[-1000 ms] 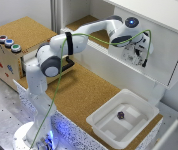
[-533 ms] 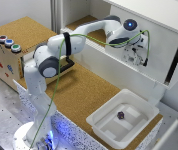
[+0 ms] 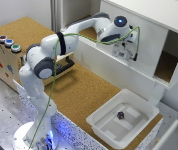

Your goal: Grasp the door handle and slide the door to the left

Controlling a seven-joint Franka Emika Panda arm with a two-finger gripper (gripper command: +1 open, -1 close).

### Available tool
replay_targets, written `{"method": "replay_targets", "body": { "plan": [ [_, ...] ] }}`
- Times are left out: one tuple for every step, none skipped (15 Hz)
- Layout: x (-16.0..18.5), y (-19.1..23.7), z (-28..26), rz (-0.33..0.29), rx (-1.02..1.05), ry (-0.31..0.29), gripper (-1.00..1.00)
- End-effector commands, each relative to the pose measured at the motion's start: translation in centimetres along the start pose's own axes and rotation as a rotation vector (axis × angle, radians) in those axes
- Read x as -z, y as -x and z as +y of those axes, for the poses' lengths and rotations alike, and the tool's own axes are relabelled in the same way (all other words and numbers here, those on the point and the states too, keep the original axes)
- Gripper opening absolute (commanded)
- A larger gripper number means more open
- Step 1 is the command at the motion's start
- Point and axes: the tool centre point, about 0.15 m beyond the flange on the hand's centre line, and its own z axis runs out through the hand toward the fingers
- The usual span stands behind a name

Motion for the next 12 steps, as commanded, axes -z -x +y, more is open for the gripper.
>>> {"method": "replay_targets", "body": {
  "plan": [
    [-3.2,-0.4,-9.8,0.055,0.032,0.151,-1.00],
    [-3.3,-0.8,-11.3,0.056,0.048,0.134,-1.00],
    [-3.6,-1.2,-12.8,0.057,0.065,0.117,-1.00],
    [-3.7,-1.6,-14.2,0.062,0.085,0.101,-1.00],
    [-3.9,-2.1,-15.8,0.066,0.110,0.085,-1.00],
    [-4.0,-2.5,-17.0,0.068,0.128,0.070,-1.00],
    [-4.2,-2.8,-18.0,0.069,0.143,0.055,-1.00],
    [-4.4,-3.2,-19.2,0.068,0.162,0.038,-1.00],
    [-4.5,-3.6,-20.3,0.070,0.177,0.016,-1.00],
    [-4.6,-3.9,-21.5,0.074,0.196,-0.002,-1.00],
    [-4.7,-4.3,-22.9,0.077,0.220,-0.024,-1.00],
    [-4.8,-4.5,-24.1,0.081,0.239,-0.040,-1.00]
  ]
}}
